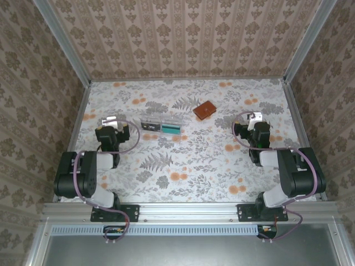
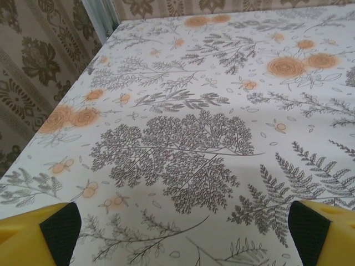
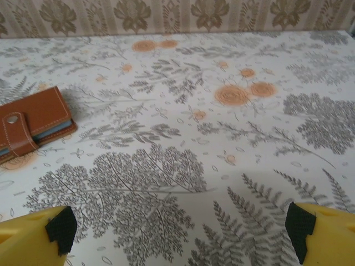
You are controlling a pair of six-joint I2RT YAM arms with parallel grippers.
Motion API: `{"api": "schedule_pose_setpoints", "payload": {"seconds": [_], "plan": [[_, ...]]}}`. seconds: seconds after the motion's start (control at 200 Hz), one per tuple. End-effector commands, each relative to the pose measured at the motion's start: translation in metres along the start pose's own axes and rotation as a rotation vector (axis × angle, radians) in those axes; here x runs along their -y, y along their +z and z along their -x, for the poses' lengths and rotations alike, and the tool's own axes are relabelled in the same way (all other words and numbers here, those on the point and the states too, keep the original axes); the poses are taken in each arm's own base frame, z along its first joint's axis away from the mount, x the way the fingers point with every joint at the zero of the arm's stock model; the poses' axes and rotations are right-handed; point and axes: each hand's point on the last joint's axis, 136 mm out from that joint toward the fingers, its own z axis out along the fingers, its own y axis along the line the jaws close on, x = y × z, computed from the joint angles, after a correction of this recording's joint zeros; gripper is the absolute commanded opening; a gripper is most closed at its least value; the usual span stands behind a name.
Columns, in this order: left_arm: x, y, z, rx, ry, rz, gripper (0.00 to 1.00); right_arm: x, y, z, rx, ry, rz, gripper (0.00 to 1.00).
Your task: Take the credit cards out of the card holder
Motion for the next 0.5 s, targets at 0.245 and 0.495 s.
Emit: {"api": "schedule_pose_setpoints", "payload": {"seconds": [0.245, 0.495], "plan": [[-0.055, -0.068, 0.07, -0.205, -0.407, 0.252, 1.0, 0.037, -0.048, 0.068, -0.006, 0.447, -0.23, 1.0], [0.0, -0.096, 0.08, -0.223, -0.558, -0.079, 1.0, -0.011, -0.027, 0.092, -0.169, 0.477, -0.067, 1.0]]}}
